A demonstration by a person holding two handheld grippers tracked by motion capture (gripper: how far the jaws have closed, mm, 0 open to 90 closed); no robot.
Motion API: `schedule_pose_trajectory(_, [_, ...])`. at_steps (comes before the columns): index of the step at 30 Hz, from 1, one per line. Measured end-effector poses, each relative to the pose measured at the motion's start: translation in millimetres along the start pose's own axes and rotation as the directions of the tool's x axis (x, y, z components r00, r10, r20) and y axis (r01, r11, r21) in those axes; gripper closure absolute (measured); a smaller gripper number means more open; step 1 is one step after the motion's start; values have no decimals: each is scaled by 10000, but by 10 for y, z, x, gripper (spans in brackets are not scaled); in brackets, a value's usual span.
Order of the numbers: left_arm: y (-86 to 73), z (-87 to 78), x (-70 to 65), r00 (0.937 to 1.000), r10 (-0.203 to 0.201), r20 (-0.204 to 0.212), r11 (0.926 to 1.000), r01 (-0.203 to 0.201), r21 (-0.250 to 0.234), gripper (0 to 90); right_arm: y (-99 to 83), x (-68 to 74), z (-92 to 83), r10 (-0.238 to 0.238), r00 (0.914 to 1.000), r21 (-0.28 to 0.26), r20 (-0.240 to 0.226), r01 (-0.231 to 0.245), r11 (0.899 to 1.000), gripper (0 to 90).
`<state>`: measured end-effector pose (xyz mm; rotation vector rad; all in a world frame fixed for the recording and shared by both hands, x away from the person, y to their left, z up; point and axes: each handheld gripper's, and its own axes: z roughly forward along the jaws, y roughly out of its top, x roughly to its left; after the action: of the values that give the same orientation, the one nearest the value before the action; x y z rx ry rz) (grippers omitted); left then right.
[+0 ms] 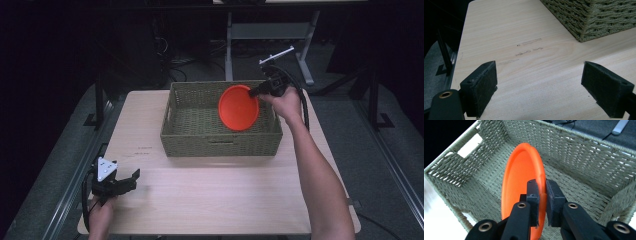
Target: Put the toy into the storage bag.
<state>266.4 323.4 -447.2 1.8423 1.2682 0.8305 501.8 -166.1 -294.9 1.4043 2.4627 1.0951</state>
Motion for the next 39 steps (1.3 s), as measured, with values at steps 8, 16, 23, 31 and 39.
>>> schedule_pose_trajectory(8, [1,4,-10,10000,9,16,10000,-9,11,128,-49,-29,126,52,9998,312,166,-57,9995,817])
schedule_pose_trajectory(16, [1,1,0,10000,54,-10,10000,-54,59,128,-81,-26,229,-6,9999,446,130,0,9990,817])
schedule_pose_trajectory(23, [2,0,1,10000,21,-9,10000,-21,46,128,-100,-6,289,54,9999,679,131,-63,9977,817])
schedule_pose_trajectory(31, [4,2,5,10000,49,-23,10000,-49,52,128,-129,-18,401,168,9996,1002,221,-189,9948,816])
schedule_pose_trajectory(39, [5,4,9,10000,24,-22,10000,-24,15,128,-139,16,537,-107,9997,1406,225,74,9900,816])
